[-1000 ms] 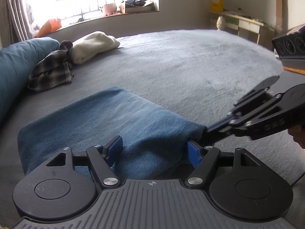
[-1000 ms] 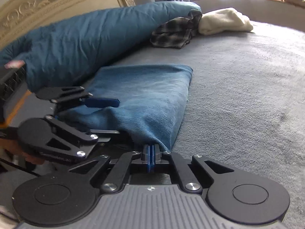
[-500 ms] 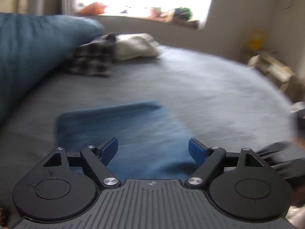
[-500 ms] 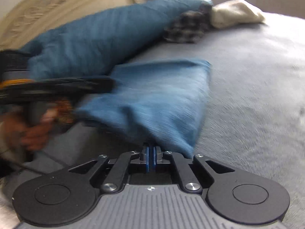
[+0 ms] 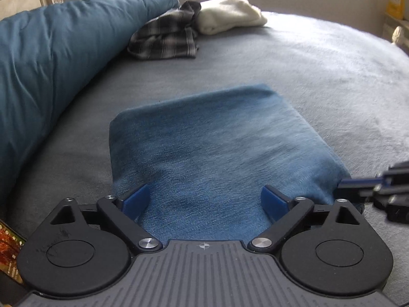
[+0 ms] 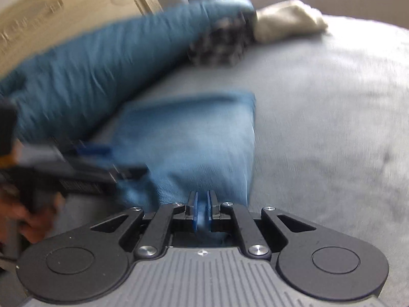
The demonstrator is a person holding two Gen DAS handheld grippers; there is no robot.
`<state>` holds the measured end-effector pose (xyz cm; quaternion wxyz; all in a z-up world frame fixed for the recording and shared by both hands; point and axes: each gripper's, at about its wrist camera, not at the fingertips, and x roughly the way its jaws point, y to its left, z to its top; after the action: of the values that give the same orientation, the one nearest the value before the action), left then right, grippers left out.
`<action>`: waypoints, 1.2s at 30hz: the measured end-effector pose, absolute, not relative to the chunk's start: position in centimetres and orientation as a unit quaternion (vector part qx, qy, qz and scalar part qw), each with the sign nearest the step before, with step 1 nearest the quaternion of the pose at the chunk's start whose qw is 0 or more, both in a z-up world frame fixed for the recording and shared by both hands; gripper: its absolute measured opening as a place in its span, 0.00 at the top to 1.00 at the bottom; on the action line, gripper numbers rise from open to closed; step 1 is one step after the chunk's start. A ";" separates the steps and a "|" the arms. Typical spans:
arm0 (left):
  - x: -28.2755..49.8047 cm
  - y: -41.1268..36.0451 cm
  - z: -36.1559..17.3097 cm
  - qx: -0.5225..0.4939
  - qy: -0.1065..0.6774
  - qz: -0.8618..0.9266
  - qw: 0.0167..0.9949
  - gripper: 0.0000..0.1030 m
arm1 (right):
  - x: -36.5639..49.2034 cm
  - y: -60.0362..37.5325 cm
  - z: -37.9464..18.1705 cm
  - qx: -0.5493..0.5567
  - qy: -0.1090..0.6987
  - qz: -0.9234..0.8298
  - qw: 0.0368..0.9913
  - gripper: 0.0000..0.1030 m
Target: Fold clothes
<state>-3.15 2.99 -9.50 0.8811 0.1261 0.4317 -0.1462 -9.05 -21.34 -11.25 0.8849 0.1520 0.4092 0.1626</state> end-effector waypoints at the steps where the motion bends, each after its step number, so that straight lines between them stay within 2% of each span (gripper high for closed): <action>1: -3.1 2.9 -9.5 0.128 0.433 -0.141 0.881 0.04 | -9.1 -21.2 -11.6 0.153 0.414 0.159 0.883 0.93; 7: -3.3 2.0 -10.2 0.148 0.435 -0.115 0.881 0.00 | -9.2 -22.1 -12.3 0.196 0.422 0.153 0.872 0.93; 27: -3.9 1.4 -10.1 0.154 0.427 -0.104 0.885 0.00 | -8.8 -22.3 -13.1 0.211 0.413 0.163 0.871 0.93; 29: -4.4 2.4 -9.8 0.138 0.413 -0.116 0.892 0.00 | -8.8 -22.6 -12.9 0.222 0.413 0.174 0.866 0.86; 31: -4.7 3.8 -9.2 0.118 0.399 -0.114 0.902 0.00 | -8.6 -23.2 -12.6 0.240 0.413 0.185 0.859 0.69; 36: -3.9 9.2 -7.7 0.017 0.375 -0.110 0.920 0.00 | -7.7 -25.3 -11.6 0.290 0.400 0.186 0.849 0.59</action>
<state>-3.93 9.23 -7.75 0.9204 0.0171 0.3749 -0.1097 -7.74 -25.34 -11.56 0.8493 0.2900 0.4002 0.1857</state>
